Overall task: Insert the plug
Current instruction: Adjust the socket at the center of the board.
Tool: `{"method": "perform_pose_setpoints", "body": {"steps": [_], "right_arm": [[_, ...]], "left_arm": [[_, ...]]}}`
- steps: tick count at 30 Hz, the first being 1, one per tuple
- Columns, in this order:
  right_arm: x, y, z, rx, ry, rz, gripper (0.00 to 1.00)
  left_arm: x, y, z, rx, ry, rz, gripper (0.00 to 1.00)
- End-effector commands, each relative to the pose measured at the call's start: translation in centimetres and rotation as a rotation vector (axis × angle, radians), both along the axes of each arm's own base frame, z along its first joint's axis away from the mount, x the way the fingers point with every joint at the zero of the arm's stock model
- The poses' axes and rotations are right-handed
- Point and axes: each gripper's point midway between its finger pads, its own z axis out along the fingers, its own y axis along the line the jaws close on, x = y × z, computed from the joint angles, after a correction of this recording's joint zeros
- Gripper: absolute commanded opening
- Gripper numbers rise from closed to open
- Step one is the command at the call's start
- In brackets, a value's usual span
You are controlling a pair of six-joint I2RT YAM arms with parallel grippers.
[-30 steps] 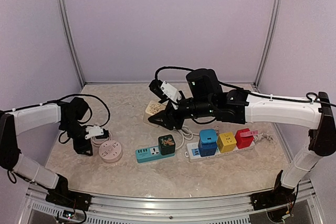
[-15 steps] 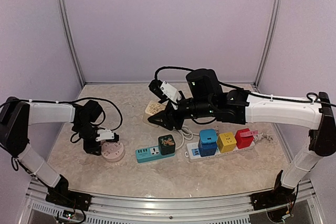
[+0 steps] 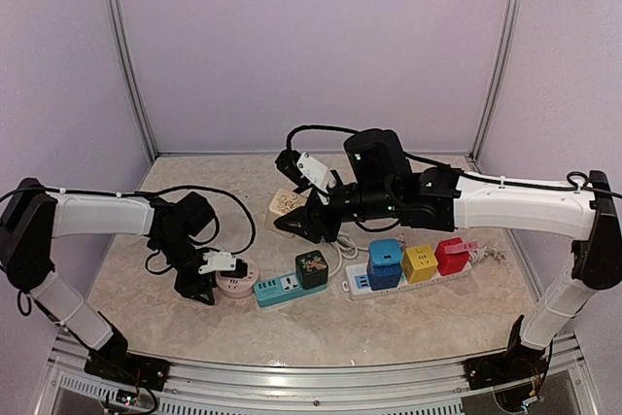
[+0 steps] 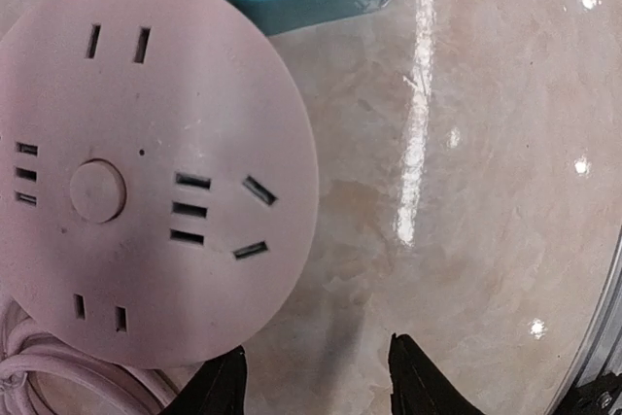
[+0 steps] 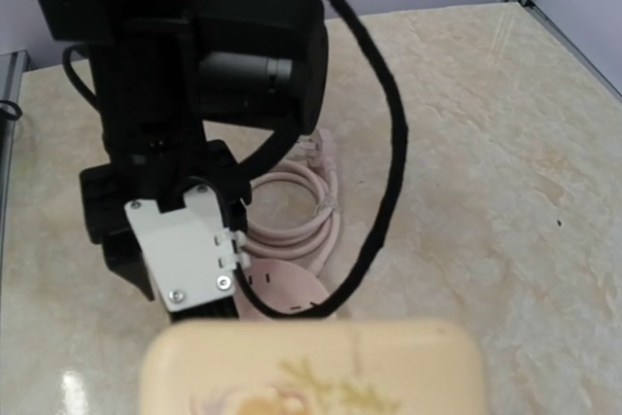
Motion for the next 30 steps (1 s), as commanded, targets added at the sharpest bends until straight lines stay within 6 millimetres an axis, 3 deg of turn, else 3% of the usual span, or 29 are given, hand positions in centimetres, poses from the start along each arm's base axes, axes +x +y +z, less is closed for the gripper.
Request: {"method": "perform_pose_setpoints", "body": {"steps": [1,5,10,14,17,21,24,30], "right_arm": [[-0.6,0.0,1.7,0.05,-0.013,0.005,0.0],[-0.5,0.2,1.3,0.043,-0.01,0.007,0.0],[-0.4,0.9,1.0,0.041,-0.005,0.021,0.0],[-0.4,1.5,1.1,0.04,0.001,0.037,0.0],[-0.4,1.8,0.9,0.034,0.004,0.047,0.0],[-0.4,2.2,0.6,0.022,0.012,0.054,0.0],[-0.5,2.4,0.6,0.023,0.012,0.065,0.0],[-0.4,3.5,0.0,0.018,0.016,0.087,0.0]], "left_arm": [[-0.1,-1.6,2.7,-0.115,0.037,-0.004,0.49],[3.8,1.0,4.4,-0.117,-0.051,0.099,0.55],[12.4,5.2,5.5,-0.065,-0.281,0.313,0.65],[15.3,6.1,4.7,-0.007,-0.334,0.299,0.71],[15.4,6.2,2.8,0.019,-0.284,0.263,0.73],[13.8,6.0,0.4,0.034,-0.171,0.226,0.7],[12.5,5.8,0.0,0.016,-0.116,0.209,0.67],[8.7,6.3,-1.1,0.045,-0.038,0.191,0.44]]}}
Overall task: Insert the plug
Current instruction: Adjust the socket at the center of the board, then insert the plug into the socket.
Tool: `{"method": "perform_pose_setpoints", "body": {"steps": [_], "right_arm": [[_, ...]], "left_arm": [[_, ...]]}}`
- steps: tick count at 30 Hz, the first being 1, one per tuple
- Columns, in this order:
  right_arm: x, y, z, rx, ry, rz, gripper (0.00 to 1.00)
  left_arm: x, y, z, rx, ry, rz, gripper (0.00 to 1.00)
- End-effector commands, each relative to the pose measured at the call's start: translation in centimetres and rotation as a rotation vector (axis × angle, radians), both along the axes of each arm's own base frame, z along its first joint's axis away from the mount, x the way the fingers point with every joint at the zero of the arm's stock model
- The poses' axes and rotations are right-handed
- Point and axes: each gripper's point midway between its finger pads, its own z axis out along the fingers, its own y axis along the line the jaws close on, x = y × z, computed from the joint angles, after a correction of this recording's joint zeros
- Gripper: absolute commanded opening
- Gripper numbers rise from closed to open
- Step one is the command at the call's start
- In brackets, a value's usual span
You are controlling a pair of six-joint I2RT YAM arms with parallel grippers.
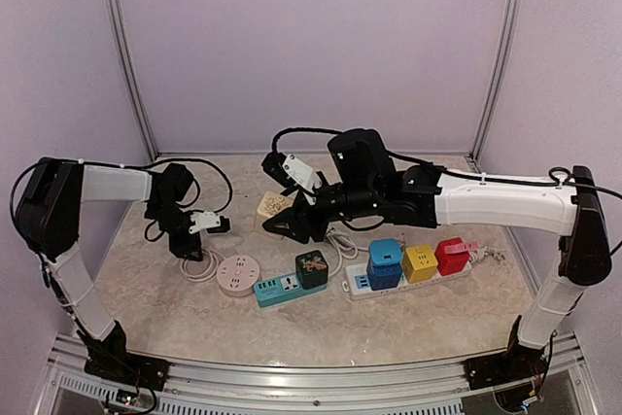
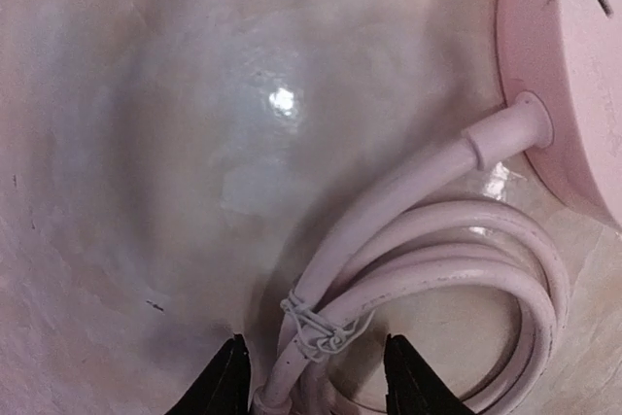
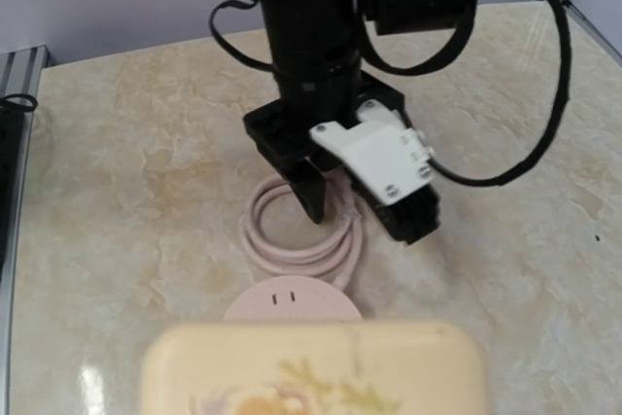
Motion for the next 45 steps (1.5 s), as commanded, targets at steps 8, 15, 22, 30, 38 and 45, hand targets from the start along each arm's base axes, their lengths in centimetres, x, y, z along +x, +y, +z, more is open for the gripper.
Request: {"method": "perform_pose_setpoints", "body": {"steps": [8,15,22,30,38,45], "right_arm": [[-1.6,4.5,-2.1,-0.044,-0.013,0.135,0.0],[-4.9,8.4,-7.2,-0.178,0.0,0.46,0.0],[-4.7,8.7,-11.2,-0.302,-0.041,0.653,0.0],[-2.1,8.7,-13.4,-0.317,-0.032,0.635,0.0],[-1.0,9.3,-14.9,-0.285,-0.033,0.623,0.0],[-0.8,9.1,-16.1,-0.287,-0.003,0.625,0.0]], "left_arm": [[-8.6,0.7,-0.7,-0.045,0.105,-0.039,0.4],[-6.0,1.1,2.8,-0.124,-0.025,0.051,0.65],[-4.0,0.7,6.5,-0.205,-0.108,0.107,0.72],[-2.5,-0.5,6.9,-0.278,-0.083,0.17,0.74],[-2.5,-0.6,6.1,-0.28,-0.066,0.173,0.79],[-2.4,-0.7,6.5,-0.286,-0.074,0.177,0.8]]}}
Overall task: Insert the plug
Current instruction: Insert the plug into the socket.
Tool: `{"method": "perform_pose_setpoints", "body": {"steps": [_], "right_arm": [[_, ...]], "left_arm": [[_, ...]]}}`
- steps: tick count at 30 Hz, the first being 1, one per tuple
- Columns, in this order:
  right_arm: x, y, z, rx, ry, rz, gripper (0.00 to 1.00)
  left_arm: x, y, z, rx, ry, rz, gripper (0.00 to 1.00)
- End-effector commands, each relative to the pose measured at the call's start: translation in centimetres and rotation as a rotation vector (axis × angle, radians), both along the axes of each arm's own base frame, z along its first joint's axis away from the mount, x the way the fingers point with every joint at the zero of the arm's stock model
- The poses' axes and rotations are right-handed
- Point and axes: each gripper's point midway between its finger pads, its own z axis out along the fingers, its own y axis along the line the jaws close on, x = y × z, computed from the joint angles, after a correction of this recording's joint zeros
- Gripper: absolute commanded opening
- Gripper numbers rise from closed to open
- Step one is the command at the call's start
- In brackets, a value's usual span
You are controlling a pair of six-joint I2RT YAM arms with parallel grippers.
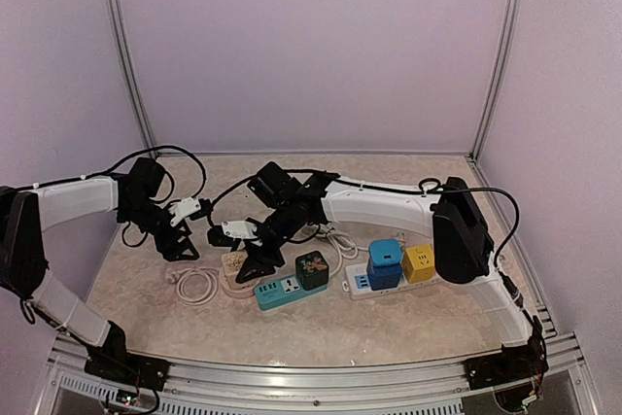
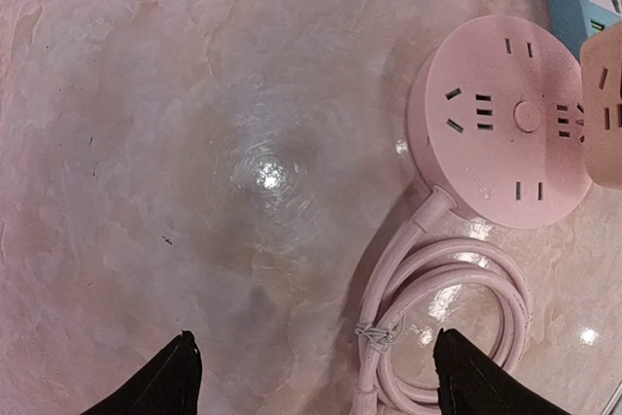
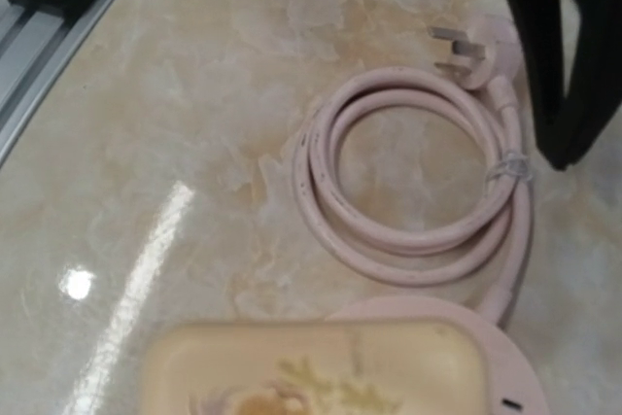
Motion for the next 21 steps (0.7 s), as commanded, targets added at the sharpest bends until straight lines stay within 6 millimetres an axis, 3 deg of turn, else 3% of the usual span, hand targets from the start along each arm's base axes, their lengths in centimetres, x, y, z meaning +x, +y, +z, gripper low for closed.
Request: {"method": "perform_pose_setpoints", "body": {"steps": [1,12,21], "right_arm": [[-0.2,-0.1,-2.0,-0.014,0.048,0.018,0.0],[0.1,-1.5,-4.3,-0.106,0.029,-0.005,0.0],[-0.3,-2.5,-3.0,-0.098,0.04,0.01,0.0]], "left_arm": [[0.5,-0.4,0.7,-0.03,-0.017,0.007,0.8],[0.6,-0.5,0.6,-0.032,-0.01,0.012,0.8],[0.7,-0.4,0.7,-0.031,-0.011,0.014,0.81]]}}
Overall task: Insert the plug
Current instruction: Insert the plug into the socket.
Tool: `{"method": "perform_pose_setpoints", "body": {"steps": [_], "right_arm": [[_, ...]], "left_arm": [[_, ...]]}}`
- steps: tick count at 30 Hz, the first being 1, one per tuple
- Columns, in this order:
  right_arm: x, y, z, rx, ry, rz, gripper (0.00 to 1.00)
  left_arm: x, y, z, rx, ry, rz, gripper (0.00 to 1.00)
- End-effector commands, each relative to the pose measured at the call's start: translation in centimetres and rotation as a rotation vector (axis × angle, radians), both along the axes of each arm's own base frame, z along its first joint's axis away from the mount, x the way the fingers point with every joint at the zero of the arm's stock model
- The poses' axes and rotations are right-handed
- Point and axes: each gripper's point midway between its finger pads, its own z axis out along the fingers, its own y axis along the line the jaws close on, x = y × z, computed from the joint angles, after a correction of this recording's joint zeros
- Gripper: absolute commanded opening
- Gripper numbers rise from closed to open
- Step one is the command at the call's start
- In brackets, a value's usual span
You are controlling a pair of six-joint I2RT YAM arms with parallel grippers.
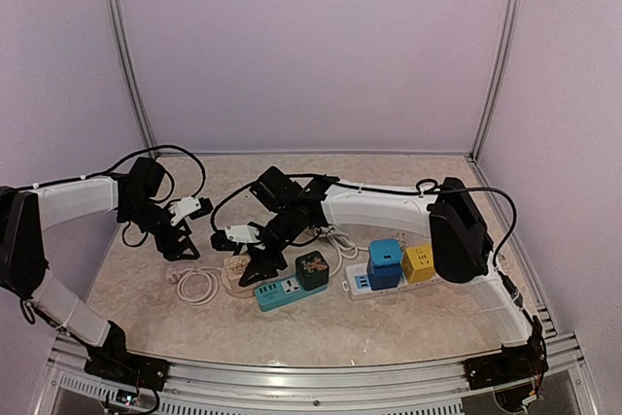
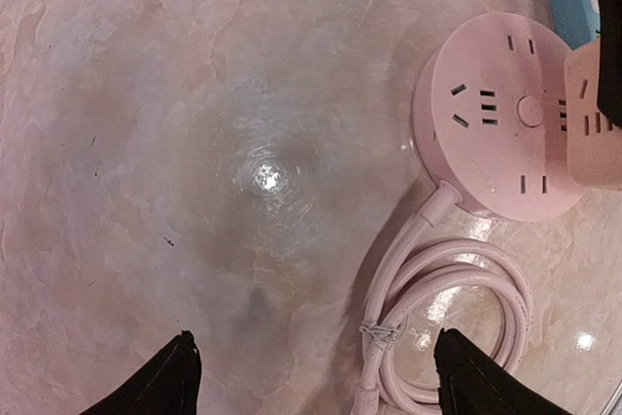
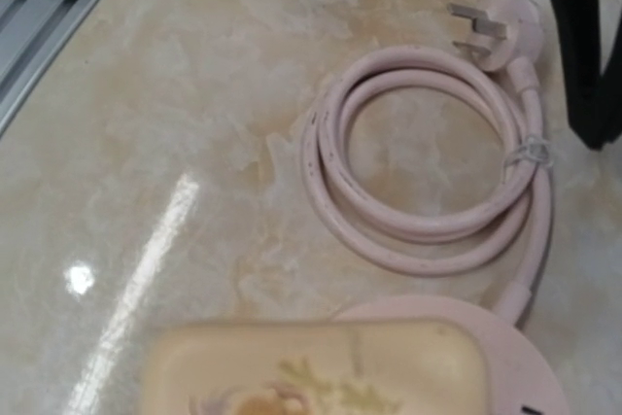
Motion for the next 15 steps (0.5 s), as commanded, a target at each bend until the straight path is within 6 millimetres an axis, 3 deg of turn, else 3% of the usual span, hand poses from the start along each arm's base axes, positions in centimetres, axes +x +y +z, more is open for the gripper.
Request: {"method": "perform_pose_setpoints", "body": {"steps": [1,7,12,15], "right_arm": [[-0.7,-1.9,-0.6,-0.069,0.044,-0.001,0.0],[-1.2,-1.0,3.4,0.051,0.039,0.036,0.0],[-1.1,-1.1,4.5,0.094,0.057,0.04,0.0],[-0.9,-1.3,4.1,0.09,0.059,0.024,0.0]], "left_arm": [[0.6,-0.4,0.7,-0.023,-0.013,0.0,0.81],[0.6,-0.4,0.7,-0.022,-0.012,0.0,0.81],[0.6,-0.3,0.7,-0.021,-0.014,0.0,0.81],[0.5,-0.3,0.7,-0.022,-0.016,0.0,0.81]]}}
